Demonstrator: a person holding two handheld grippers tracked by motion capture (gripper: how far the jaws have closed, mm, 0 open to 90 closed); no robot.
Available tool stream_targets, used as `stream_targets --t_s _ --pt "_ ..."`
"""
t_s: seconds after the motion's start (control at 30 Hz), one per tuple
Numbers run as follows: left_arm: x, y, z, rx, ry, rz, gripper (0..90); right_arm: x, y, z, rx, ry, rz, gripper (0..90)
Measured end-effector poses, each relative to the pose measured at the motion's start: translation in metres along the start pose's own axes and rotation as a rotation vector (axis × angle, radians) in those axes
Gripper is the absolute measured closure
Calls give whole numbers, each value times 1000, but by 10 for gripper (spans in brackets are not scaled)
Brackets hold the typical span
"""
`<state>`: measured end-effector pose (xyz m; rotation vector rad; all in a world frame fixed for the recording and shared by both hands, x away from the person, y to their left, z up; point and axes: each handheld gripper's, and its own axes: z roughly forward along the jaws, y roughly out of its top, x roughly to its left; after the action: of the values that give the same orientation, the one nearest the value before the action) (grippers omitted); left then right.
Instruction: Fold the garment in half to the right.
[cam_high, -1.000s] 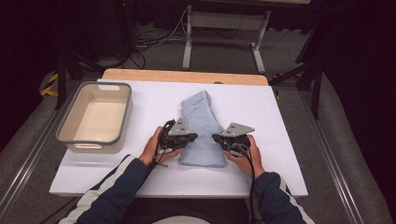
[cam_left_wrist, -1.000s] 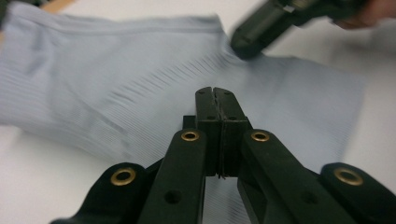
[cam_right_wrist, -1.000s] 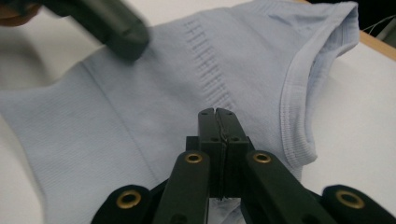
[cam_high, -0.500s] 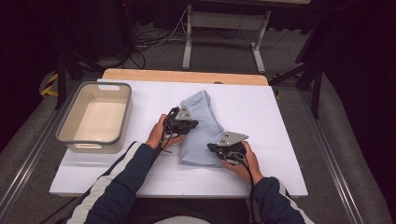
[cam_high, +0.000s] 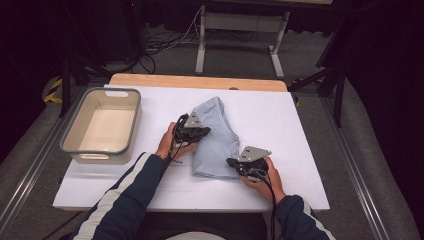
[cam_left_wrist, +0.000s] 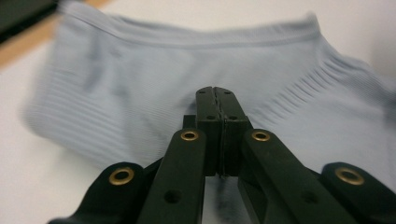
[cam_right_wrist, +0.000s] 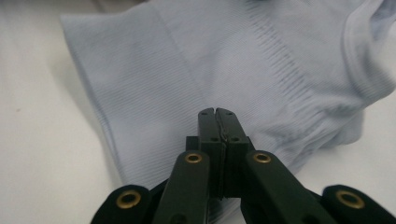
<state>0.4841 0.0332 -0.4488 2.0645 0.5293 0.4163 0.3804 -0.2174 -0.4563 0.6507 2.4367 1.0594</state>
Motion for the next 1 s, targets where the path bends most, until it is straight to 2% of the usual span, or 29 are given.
stream_targets --t_s 0.03,0.13,0.23,0.37,0.43,0.53,0.63,0.7,0.87,0.9,1.0 --pt "4 1 -2 -4 13 0 885 -1 1 -2 -8 -11 1 900" --pt "14 0 -1 16 17 -27 887 -7 3 -5 -36 -44 18 900" --pt "15 -4 5 42 8 -34 885 -13 4 -4 -47 -70 32 900" --pt "13 -8 14 77 21 -29 883 -19 1 6 -6 -83 37 900" --pt "13 -10 19 116 46 -12 886 -21 -2 10 30 -80 35 900" --pt "14 -16 25 149 57 -16 891 -22 -3 10 37 -84 34 900" --pt "17 -19 27 146 55 -34 891 -22 -7 10 46 -83 40 900" --pt "17 -19 27 152 75 -23 891 -20 -8 9 47 -86 40 900" --pt "20 -17 20 111 100 -50 874 -19 -7 7 39 -90 33 895" --pt "20 -12 10 65 104 -63 873 -19 -6 5 28 -92 35 889" --pt "17 -5 -5 2 84 -62 874 -20 -4 0 7 -97 44 887"
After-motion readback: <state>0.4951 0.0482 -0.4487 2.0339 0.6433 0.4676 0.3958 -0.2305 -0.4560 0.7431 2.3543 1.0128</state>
